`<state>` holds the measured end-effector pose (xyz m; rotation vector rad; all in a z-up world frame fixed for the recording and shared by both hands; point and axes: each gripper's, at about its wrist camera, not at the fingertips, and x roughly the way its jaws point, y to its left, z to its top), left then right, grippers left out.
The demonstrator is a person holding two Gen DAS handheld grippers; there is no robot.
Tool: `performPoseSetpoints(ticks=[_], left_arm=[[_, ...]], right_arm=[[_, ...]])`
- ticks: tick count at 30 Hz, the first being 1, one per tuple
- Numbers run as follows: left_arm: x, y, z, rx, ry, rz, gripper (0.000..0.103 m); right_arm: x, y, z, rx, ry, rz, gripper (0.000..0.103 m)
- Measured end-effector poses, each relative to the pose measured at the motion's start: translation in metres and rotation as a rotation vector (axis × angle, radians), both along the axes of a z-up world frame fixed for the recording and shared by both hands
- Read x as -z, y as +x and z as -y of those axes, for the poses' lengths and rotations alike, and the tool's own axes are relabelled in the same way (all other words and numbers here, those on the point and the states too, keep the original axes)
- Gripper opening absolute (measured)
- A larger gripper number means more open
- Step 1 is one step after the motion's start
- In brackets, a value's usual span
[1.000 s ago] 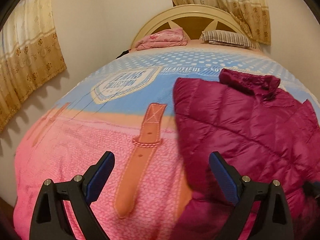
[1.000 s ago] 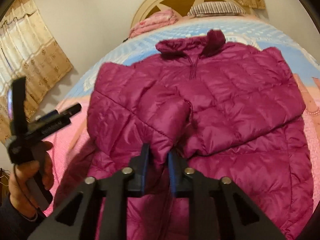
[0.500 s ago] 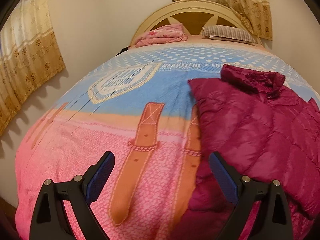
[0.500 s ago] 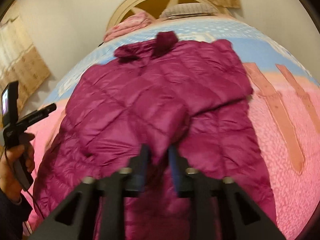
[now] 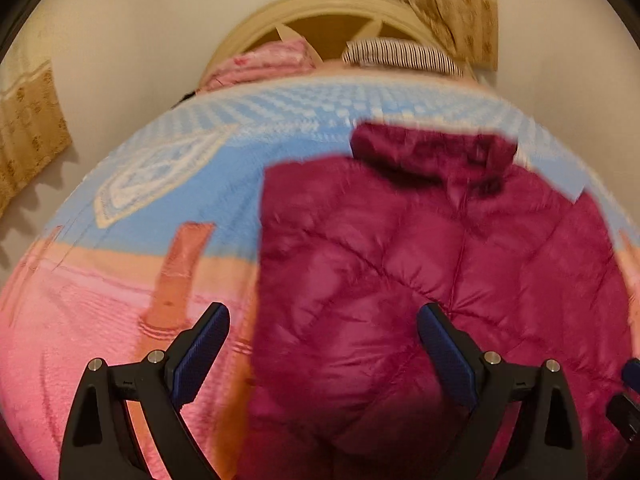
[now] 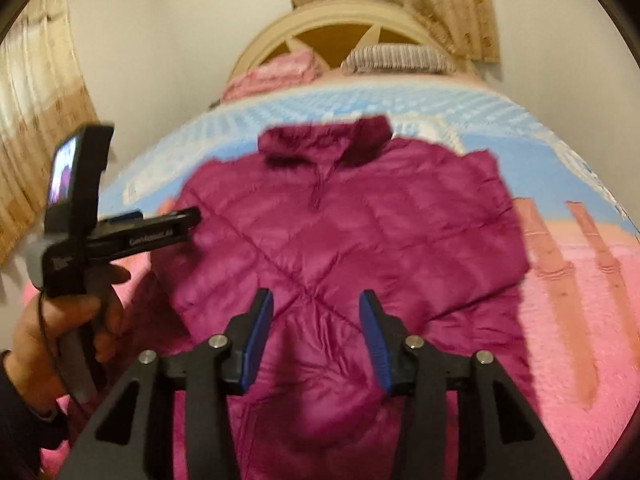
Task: Fold large clothes
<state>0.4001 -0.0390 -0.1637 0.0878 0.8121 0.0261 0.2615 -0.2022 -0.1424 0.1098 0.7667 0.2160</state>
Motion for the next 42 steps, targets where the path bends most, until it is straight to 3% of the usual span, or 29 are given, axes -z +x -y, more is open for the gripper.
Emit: performPoseSetpoints(ticks=[2,7,13,18,42], left_arm=[[0.015,0.004,-0.002,-0.012,0.014,-0.020,0.096],[0.036,0.012,-0.022,-0.009,-0.120,-0.079,0.099],[0.047,0.016,-0.025,-0.023,-0.147,-0.121,0.102],[0.047,0.015,-0.021,-0.027,-0.112,-0.120,0.102],[0.048,0.017,-0.021,-0.028,-0.110,-0.120,0.102]], right_arm=[[0.012,0.007,-0.001,-0.005,-0.016,-0.019,0.043],[0.032,0.005,-0.001,-0.014,-0.044,-0.034,0.042],[0.037,0.010,-0.002,-0.009,-0.044,-0.051,0.042],[0.041,0.015,-0.007,-0.002,-0.067,-0.063,0.042],[0.045,0.017,-0.010,0.002,-0.088,-0.067,0.042]])
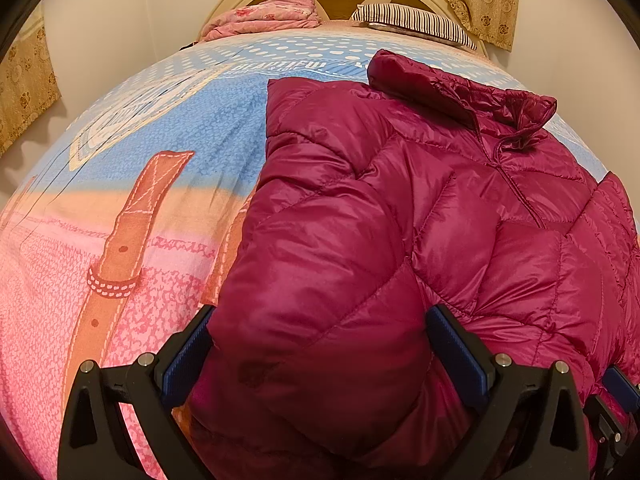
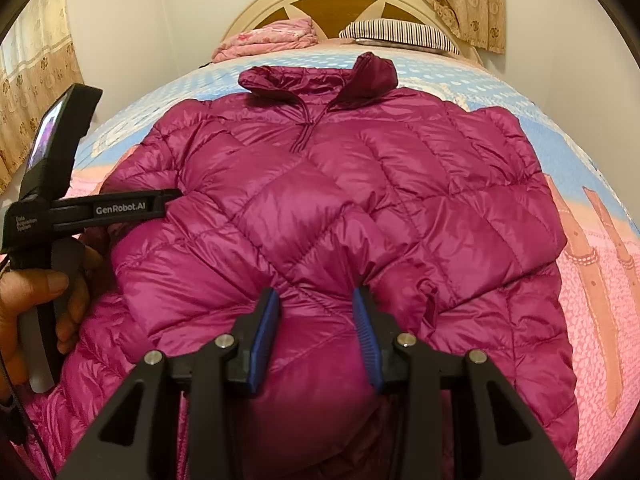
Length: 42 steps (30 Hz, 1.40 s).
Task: Fold large clothes
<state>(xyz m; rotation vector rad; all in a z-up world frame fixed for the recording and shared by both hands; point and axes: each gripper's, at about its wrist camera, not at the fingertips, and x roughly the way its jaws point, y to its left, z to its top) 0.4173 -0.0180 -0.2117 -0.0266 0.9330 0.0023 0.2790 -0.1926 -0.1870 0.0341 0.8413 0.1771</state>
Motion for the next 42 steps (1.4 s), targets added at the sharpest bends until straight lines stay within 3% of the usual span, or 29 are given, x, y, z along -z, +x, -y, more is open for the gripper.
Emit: performPoseSetpoints(ticks=[18,42], left_arm=[[0.0012,0.0008,0.0016,-0.003,0.024,0.001,0.102],[0.0010,-0.0002,0.0006,-0.009,0.013,0.003,0.102]], right_arm=[[0.0005,-0.0004,-0.0019,-0.001,-0.041,0.003,0.042],[0.0007,0.0011,0.0043,-0.004,-0.001,-0.001,0.042]])
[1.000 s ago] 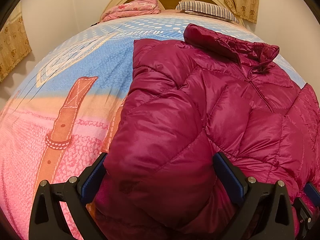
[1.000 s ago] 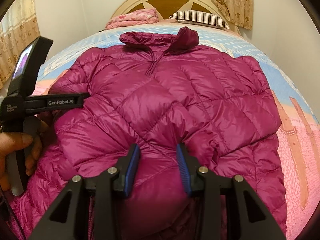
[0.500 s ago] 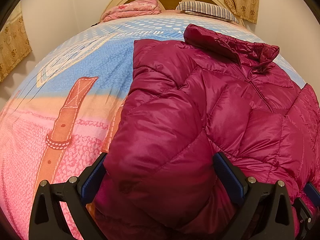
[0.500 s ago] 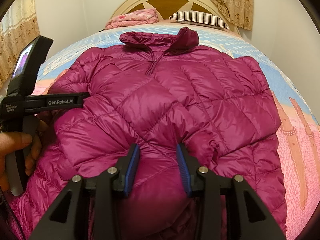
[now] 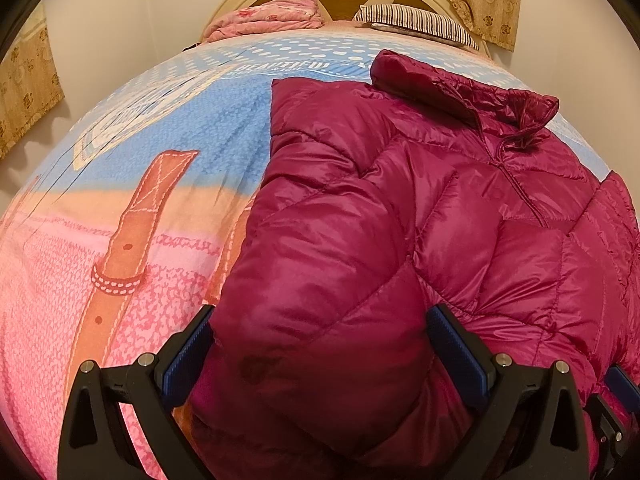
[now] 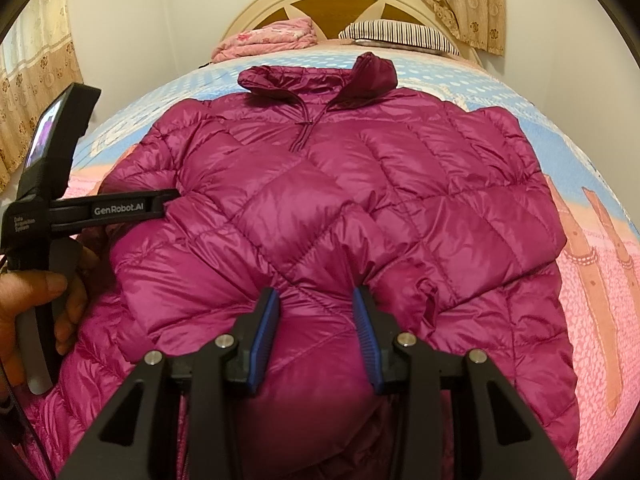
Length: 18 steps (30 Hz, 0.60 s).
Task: Fold large clothes
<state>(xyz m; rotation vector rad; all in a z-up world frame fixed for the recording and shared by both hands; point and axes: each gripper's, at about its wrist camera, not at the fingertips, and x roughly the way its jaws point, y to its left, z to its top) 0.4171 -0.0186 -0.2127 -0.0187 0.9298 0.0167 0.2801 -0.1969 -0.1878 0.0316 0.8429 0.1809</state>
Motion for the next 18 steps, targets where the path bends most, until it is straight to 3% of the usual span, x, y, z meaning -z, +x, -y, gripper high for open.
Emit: performPoseSetpoints(ticks=[18], left_arm=[[-0.0014,-0.0045,-0.0054,-0.018,0.002,0.011,0.102]], right_arm=[[-0.0006,0.0009,0.0007,-0.003,0.021,-0.003,0.041]])
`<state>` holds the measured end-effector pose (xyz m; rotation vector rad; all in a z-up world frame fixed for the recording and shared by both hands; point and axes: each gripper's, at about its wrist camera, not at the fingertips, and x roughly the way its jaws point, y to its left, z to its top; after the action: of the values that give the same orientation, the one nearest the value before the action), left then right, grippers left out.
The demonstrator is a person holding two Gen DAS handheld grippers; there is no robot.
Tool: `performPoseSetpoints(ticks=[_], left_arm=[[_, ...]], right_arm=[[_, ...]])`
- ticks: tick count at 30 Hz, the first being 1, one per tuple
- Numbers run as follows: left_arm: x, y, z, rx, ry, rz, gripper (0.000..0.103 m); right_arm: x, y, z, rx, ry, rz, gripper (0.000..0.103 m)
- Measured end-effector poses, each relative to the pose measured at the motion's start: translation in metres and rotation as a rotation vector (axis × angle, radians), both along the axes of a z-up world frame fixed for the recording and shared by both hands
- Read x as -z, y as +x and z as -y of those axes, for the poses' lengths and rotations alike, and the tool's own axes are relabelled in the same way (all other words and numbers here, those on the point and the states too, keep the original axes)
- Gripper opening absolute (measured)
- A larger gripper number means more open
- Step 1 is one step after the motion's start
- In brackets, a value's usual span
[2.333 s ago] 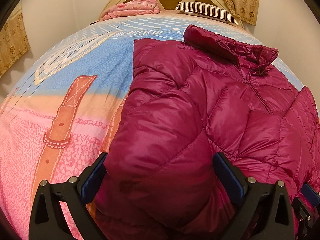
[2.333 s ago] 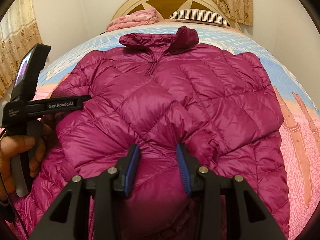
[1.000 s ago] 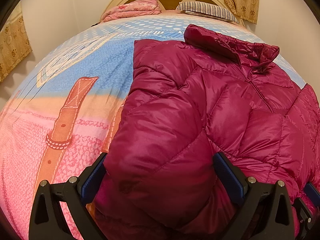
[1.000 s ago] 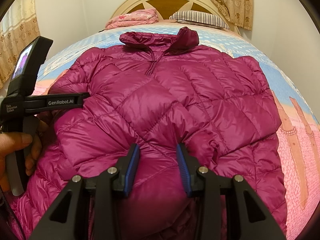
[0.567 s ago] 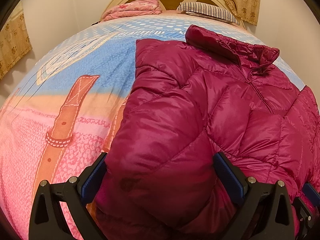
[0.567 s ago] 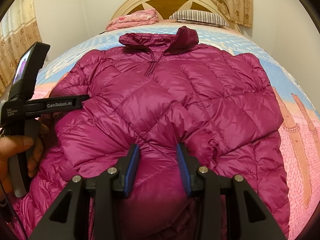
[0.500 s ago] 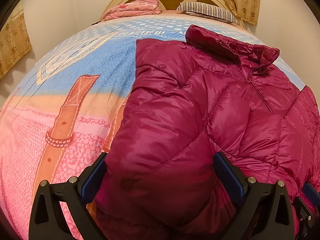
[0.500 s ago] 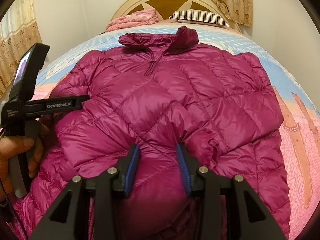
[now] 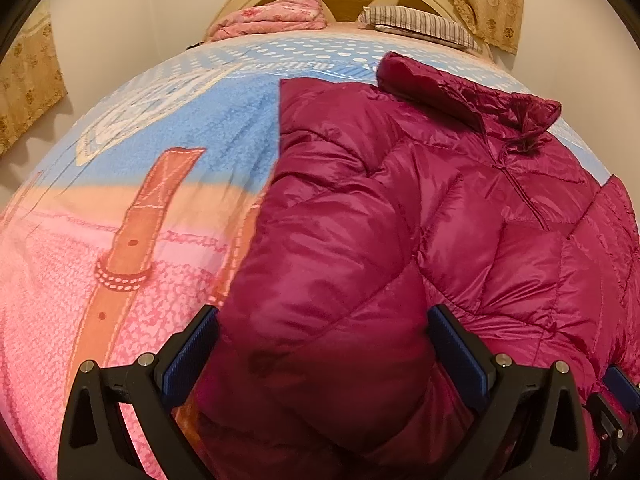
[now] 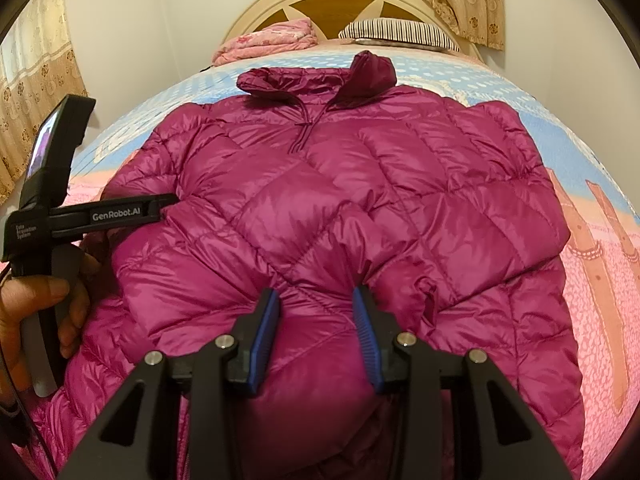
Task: Fold large clothes
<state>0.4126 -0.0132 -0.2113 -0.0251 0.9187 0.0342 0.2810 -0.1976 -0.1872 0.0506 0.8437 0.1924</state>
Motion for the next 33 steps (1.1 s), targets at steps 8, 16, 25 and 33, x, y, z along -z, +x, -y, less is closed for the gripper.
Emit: performPoseSetpoints(ticks=[8,16,25,33], left_arm=[[-0.003,-0.003,0.010,-0.029,0.115,0.028,0.102],[-0.004,-0.004,0.014,-0.040,0.157,0.037,0.102],[-0.003,-0.002,0.010,-0.039,0.112,0.031,0.102],[-0.003,-0.002,0.008,-0.036,0.099,0.027,0.102]], right_arm=[[0.000,0.000,0.001,-0.001,0.000,0.000,0.041],[0.000,0.000,0.001,-0.001,-0.001,0.000,0.041],[0.000,0.000,0.001,-0.001,0.002,0.000,0.041],[-0.001,0.001,0.003,0.014,-0.023,-0.005,0.032]])
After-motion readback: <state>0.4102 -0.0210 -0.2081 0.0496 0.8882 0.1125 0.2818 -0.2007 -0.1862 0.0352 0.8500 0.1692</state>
